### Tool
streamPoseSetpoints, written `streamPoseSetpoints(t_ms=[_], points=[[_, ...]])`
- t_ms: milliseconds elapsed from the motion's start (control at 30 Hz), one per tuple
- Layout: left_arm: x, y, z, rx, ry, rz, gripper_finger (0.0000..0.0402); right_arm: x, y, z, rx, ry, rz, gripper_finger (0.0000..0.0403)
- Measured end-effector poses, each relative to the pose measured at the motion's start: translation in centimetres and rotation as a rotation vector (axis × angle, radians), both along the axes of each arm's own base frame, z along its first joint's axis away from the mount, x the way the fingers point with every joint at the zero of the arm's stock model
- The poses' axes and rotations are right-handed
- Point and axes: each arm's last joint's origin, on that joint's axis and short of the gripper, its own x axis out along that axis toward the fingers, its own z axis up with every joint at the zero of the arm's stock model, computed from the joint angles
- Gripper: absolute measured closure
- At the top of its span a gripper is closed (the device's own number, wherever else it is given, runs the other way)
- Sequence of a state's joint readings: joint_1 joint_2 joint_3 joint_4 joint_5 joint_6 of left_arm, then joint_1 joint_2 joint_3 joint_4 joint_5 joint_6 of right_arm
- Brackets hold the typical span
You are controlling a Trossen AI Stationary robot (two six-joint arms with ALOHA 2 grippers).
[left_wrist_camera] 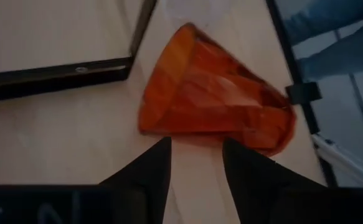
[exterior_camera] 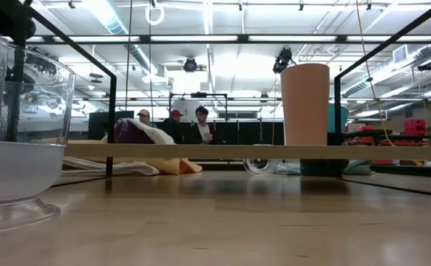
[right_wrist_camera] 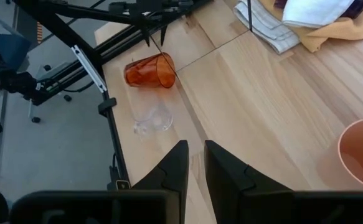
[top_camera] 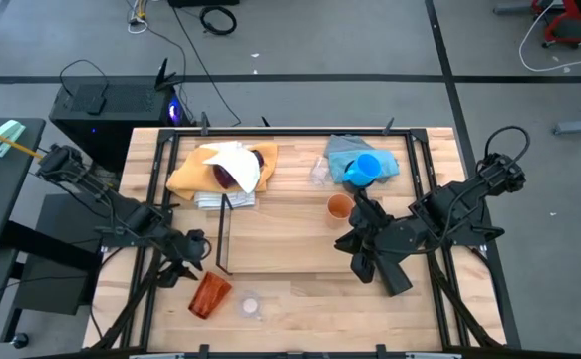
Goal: Stack small to large cups/mugs on shelf
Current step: Put the orange cup on the shelf
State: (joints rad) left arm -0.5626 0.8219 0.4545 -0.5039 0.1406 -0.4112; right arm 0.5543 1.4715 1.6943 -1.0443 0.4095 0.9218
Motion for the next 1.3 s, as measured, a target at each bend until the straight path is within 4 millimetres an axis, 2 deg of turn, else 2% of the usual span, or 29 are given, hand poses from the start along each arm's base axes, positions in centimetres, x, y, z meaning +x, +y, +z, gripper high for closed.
streamPoseSetpoints(t_ms=[300, 600, 800, 1000, 1300], points=[[1.1, 1.3, 0.2, 0.019, -0.069, 0.041, 0.0248, 0.1, -0.3, 0.0, 0.011, 0.005, -0.004, 0.0346], [1.7, 1.3, 0.7, -0.040, -0.121, 0.028, 0.0244, 0.3, -0.5, 0.0, 0.012, 0.010, -0.002, 0.0346], [1.6, 1.2, -0.2, -0.090, -0.104, 0.029, 0.0245, 0.3, -0.5, 0.0, 0.012, 0.010, -0.003, 0.0346], [1.8, 1.1, -0.7, -0.129, -0.159, 0.026, 0.0245, 0.3, -0.5, 0.0, 0.013, 0.010, -0.003, 0.0346], [1.3, 1.2, -1.7, -0.149, -0.113, 0.005, 0.0245, 0.3, -0.5, 0.0, 0.024, 0.008, -0.001, 0.0346]])
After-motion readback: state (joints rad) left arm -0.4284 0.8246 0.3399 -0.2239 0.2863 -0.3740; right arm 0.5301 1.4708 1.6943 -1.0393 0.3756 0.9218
